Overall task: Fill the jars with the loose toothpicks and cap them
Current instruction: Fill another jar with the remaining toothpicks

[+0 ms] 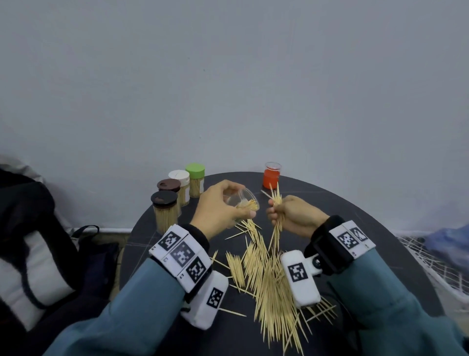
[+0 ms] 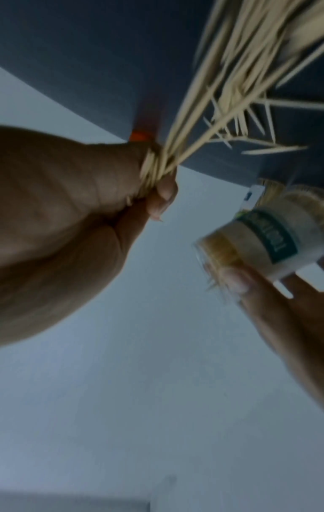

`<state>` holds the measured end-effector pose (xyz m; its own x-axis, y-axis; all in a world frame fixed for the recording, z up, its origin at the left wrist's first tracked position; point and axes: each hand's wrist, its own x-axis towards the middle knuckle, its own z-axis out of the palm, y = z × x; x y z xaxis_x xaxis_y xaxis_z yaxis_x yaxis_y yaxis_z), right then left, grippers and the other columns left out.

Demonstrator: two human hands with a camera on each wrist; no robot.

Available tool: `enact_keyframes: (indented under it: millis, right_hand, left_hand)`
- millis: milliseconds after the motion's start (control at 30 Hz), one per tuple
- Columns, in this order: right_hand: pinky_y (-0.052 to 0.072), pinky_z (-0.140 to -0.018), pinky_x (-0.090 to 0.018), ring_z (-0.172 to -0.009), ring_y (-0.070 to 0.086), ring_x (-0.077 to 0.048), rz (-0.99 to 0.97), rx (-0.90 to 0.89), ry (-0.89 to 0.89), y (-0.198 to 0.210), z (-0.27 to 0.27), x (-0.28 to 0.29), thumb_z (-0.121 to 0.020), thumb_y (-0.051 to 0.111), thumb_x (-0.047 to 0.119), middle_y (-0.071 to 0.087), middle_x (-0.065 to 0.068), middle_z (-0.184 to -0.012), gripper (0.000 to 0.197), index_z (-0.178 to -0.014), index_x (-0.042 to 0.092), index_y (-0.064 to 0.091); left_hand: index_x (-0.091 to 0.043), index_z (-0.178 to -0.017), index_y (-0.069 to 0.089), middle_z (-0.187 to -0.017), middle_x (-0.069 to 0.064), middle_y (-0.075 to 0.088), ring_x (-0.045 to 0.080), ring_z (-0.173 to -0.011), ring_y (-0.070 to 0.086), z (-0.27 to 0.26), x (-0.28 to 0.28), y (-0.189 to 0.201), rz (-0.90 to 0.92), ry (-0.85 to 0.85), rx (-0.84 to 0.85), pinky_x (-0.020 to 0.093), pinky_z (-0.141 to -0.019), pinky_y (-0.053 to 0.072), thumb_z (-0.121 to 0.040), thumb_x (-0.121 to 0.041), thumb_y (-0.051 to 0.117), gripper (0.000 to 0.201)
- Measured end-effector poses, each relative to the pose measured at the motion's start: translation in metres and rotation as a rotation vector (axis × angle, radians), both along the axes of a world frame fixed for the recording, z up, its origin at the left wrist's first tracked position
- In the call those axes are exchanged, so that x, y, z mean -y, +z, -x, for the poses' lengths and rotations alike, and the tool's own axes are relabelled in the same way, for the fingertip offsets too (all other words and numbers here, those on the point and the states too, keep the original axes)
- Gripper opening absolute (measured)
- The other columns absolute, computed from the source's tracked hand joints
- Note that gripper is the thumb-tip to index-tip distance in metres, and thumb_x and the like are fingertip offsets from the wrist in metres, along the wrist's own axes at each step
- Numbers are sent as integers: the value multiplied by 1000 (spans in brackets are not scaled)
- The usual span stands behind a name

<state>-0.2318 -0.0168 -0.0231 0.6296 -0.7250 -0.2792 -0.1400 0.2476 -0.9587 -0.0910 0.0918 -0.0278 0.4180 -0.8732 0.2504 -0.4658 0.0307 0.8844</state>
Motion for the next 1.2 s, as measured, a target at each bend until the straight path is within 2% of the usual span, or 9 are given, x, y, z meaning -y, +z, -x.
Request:
enact_keyframes:
  millis: [100,267,400,567,667,800,967,1067,1200]
  right_hand:
    - [37,-47,-15,-55,36,-9,67,97,-54,13,-8,-1,-98,22,-6,37,-2,-67,28,-84,12,38]
    - [33,-52,-18,-55,34,-9,186,214,-91,39,-21,1,-98,20,-4,36,0,-68,23,-95,11,36]
    - [31,-54,-18,-56,33,-9,293,294,-166,55,-36,-1,-98,19,-3,36,1,-68,30,-84,17,36]
    - [33,-55,-18,-56,34,-8,282,402,-171,49,-52,-4,-100,19,0,36,2,-69,30,-84,18,36]
    - [35,-55,-17,-56,35,-8,304,424,-129,42,-59,-6,-101,19,2,36,2,-68,29,-84,18,36]
    - [39,-61,-19,-57,38,-9,297,494,-41,39,-57,-3,-101,20,2,38,1,-69,28,-85,16,38]
    - [47,-57,-17,-59,52,-8,256,550,79,33,-51,1,-101,24,4,44,0,-70,24,-88,14,40]
    - [53,-73,-28,-73,60,-14,185,593,180,25,-52,3,-101,26,5,54,-1,-73,21,-91,13,43]
    - [51,-87,-35,-96,64,-20,211,575,298,20,-49,6,-100,27,9,68,-5,-101,20,-92,15,45]
  left_hand:
    - [-16,-118,60,-117,-2,61,12,-109,54,-2,1,-2,-28,-8,-21,24,-90,41,-65,-19,85,58]
    - [-16,-115,60,-113,-2,62,12,-108,56,-5,5,-7,-53,2,-30,22,-88,41,-64,-15,85,57]
    - [-16,-113,61,-112,-2,62,11,-104,56,-7,8,-8,-50,17,-33,18,-81,41,-63,-13,86,56]
    - [-16,-111,61,-107,-3,63,10,-98,57,-8,10,-7,-19,16,-57,20,-84,45,-62,-17,87,55]
    - [-17,-111,61,-105,-6,62,3,-91,55,-8,11,-5,-2,3,-74,14,-76,43,-65,-19,85,52]
    - [-19,-108,62,-104,-4,64,6,-91,58,-7,12,-1,58,19,-136,16,-76,46,-68,-22,84,46]
    - [-18,-112,62,-106,-3,65,7,-89,60,-4,13,3,126,30,-167,16,-76,47,-69,-25,82,48]
    - [-19,-110,60,-106,-1,67,12,-93,61,-4,13,4,150,52,-201,26,-84,51,-71,-23,82,45]
    - [-15,-113,61,-107,0,67,14,-97,62,-6,14,3,177,62,-207,18,-72,53,-71,-22,81,48]
